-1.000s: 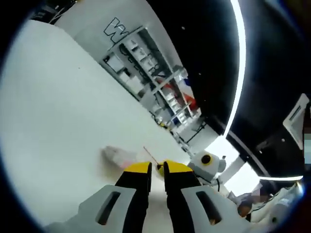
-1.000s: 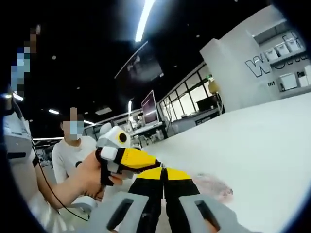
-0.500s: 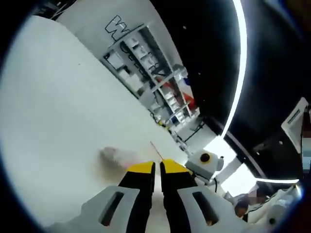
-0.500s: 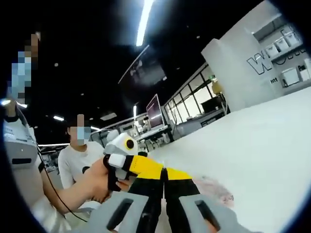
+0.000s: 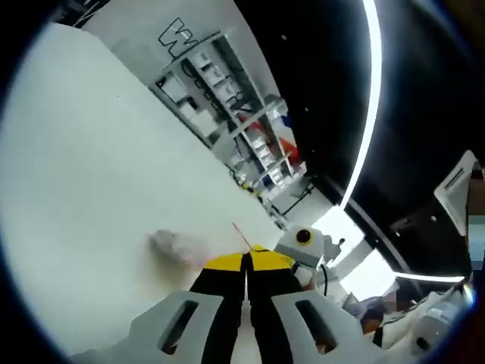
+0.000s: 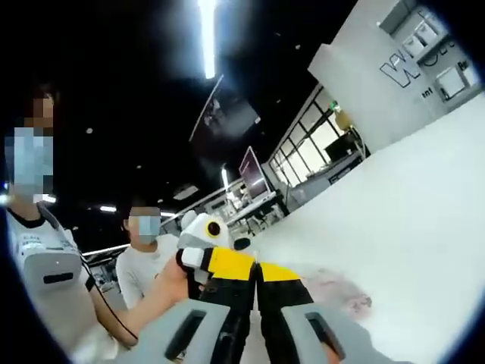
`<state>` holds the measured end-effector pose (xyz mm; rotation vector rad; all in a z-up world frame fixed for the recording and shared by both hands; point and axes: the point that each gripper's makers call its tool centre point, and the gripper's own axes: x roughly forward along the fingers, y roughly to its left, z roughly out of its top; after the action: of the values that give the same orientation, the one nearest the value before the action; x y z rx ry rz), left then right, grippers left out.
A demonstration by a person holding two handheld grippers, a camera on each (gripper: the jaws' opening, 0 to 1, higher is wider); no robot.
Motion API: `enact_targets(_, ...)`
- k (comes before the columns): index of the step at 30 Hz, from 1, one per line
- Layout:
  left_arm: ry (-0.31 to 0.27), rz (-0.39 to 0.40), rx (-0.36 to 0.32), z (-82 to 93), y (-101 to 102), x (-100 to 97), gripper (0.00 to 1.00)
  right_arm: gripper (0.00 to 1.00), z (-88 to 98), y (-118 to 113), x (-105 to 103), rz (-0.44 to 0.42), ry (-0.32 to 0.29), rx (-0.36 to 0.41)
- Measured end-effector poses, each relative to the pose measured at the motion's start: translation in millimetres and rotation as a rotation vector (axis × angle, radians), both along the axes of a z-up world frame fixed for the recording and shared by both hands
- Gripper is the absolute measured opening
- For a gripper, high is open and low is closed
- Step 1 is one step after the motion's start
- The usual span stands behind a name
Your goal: Open the resealable bag by pulling the two sides of the seal apart until the entire bag opening is separated and visibly accessible.
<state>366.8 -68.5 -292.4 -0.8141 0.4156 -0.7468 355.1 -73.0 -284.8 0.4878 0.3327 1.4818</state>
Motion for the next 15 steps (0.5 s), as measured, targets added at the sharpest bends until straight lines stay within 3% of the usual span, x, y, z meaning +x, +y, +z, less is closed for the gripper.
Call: enact_targets(15, 0.005, 0.016, 0.025, -3.0, 7.8, 2.4, 0.01, 0.0, -6.3, -0.6, -0.5, 0.017, 0.002, -0.047)
